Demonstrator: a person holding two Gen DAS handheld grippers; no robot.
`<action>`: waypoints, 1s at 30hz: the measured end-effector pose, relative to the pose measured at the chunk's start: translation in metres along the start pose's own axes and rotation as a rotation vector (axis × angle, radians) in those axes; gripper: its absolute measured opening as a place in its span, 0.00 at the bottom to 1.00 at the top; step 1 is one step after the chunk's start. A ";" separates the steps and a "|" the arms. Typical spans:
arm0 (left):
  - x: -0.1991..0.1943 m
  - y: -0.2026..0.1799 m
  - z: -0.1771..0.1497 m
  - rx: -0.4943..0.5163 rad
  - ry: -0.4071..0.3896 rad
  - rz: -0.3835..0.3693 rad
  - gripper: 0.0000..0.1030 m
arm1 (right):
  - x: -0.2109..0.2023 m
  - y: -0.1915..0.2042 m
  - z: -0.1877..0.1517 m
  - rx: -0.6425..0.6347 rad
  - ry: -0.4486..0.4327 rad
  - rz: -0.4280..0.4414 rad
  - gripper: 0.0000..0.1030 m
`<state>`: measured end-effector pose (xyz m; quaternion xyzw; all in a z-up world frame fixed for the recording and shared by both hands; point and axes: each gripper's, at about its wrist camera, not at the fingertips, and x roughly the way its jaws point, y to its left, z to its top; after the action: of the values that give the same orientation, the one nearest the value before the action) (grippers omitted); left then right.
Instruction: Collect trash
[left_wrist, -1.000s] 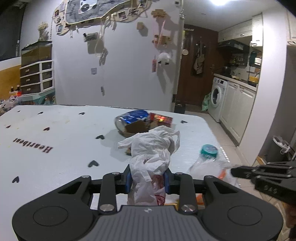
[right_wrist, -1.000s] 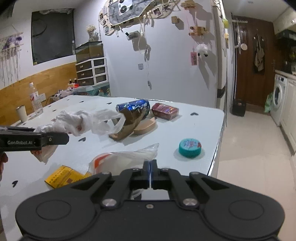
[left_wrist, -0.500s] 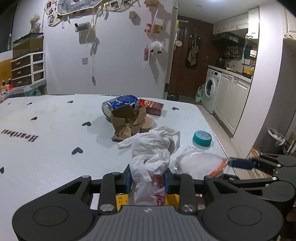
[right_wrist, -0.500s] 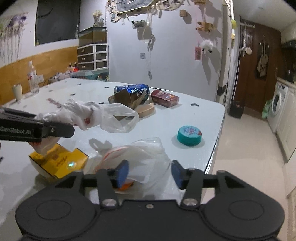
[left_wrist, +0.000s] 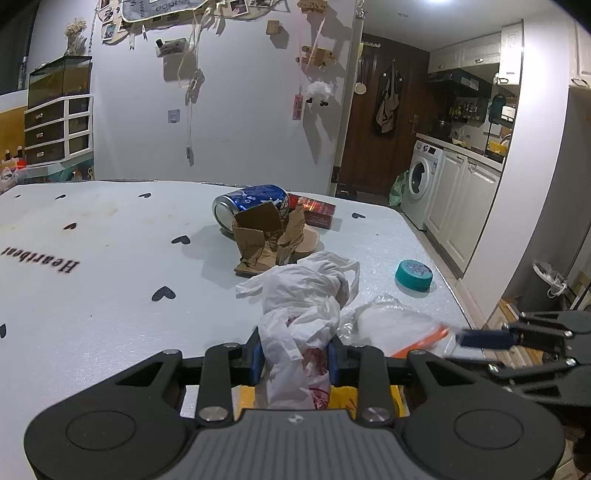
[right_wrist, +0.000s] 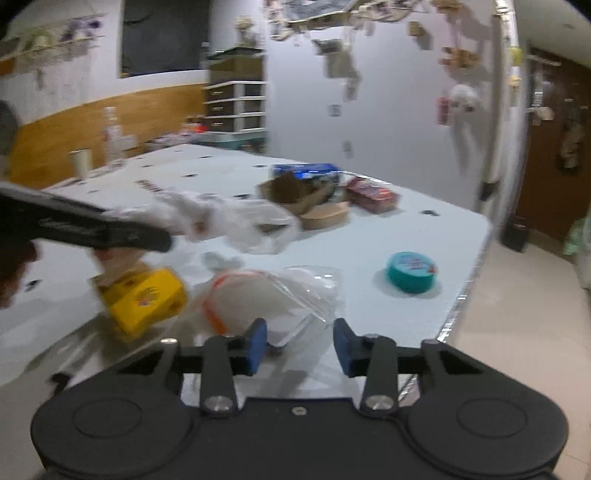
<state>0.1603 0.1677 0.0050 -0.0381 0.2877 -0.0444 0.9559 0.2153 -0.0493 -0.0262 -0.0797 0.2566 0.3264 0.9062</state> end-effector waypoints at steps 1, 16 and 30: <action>0.000 0.000 0.000 0.002 0.000 -0.001 0.33 | -0.002 0.002 0.000 -0.017 0.002 0.016 0.37; 0.002 -0.001 0.001 0.017 0.000 -0.005 0.33 | 0.025 0.027 0.017 -0.309 -0.003 -0.063 0.38; -0.010 -0.001 0.007 0.004 -0.036 0.055 0.32 | 0.025 0.031 0.022 -0.286 -0.032 -0.060 0.21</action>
<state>0.1560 0.1681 0.0160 -0.0289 0.2713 -0.0179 0.9619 0.2212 -0.0045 -0.0195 -0.2106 0.1906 0.3337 0.8989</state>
